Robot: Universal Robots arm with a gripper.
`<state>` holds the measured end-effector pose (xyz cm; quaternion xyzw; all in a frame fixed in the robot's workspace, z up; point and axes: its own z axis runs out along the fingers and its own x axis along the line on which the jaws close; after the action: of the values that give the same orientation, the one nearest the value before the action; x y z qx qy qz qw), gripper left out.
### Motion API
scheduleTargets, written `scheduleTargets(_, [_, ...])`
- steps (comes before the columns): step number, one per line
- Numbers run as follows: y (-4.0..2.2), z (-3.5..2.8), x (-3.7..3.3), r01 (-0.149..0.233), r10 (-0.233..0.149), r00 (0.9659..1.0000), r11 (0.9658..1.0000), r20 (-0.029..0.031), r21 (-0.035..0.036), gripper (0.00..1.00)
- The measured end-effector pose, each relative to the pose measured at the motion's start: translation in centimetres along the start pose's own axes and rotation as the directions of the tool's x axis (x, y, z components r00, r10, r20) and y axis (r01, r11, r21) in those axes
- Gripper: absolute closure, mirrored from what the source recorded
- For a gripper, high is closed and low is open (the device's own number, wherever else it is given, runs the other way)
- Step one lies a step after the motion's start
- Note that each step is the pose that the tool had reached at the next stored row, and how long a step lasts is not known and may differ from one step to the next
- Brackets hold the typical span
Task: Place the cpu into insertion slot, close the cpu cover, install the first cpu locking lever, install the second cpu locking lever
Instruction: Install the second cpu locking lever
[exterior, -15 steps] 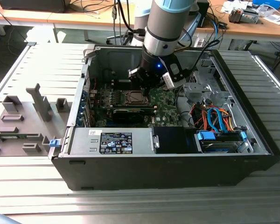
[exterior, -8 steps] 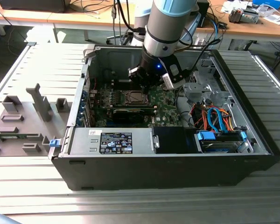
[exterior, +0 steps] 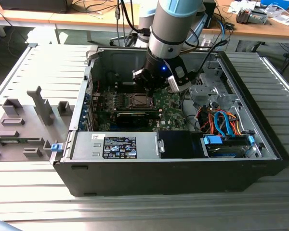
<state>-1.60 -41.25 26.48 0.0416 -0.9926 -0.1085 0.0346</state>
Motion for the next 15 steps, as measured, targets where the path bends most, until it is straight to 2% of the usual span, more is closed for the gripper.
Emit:
scheduleTargets(7, [0.0,0.08,0.25,0.0,0.0,1.0,1.0,0.0,-0.0006,0.89])
scheduleTargets(8, [0.02,0.16,0.56,0.0,0.0,1.0,1.0,0.0,-0.0006,0.89])
scheduleTargets(15, [0.03,0.31,1.1,0.0,0.0,1.0,1.0,0.0,-0.0006,0.89])
